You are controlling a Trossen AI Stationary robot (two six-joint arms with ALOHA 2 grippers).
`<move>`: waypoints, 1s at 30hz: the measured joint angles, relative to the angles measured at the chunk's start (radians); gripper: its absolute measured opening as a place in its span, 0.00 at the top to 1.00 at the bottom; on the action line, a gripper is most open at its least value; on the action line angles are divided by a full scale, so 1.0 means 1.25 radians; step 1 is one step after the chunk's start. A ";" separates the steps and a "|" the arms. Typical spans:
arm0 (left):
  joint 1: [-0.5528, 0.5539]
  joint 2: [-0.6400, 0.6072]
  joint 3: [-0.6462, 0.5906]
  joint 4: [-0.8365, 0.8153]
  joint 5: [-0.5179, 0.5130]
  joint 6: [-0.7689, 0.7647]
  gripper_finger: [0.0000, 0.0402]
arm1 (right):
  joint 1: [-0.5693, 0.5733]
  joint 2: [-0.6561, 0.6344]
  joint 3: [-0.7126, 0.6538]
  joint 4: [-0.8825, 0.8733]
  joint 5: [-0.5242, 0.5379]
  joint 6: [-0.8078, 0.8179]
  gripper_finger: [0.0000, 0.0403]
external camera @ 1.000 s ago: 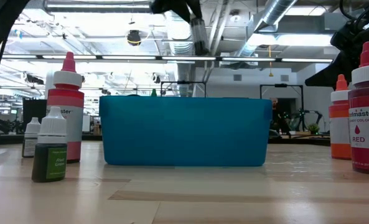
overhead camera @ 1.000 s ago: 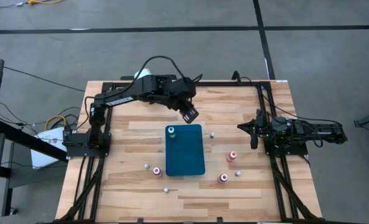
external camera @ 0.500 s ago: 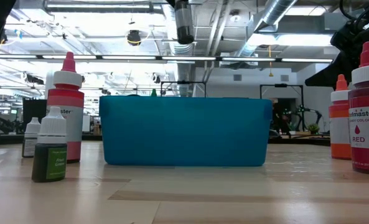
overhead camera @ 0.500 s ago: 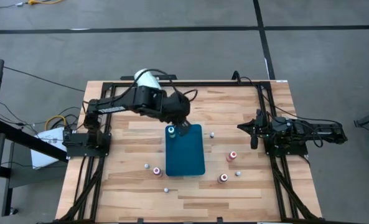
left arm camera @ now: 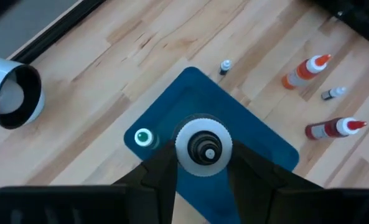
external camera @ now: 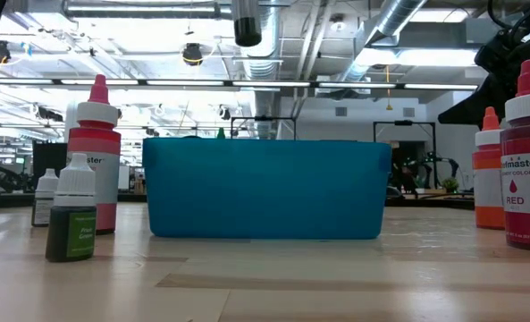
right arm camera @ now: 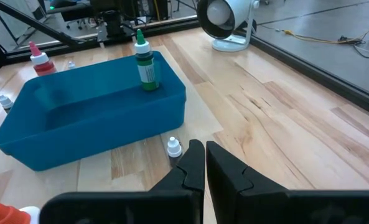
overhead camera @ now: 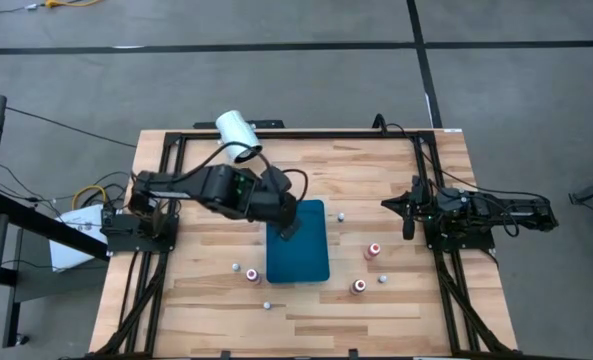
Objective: Pick & Place food coloring
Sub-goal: Put the large black food coloring bottle into the blue bin
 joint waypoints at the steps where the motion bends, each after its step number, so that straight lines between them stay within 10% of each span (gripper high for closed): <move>1: -0.006 0.000 0.000 -0.001 -0.009 -0.012 0.72 | 0.000 0.000 0.000 0.000 0.000 0.000 0.98; 30: -0.111 0.000 -0.395 0.138 -0.100 -0.384 0.72 | 0.000 0.000 0.000 0.000 0.000 0.000 0.98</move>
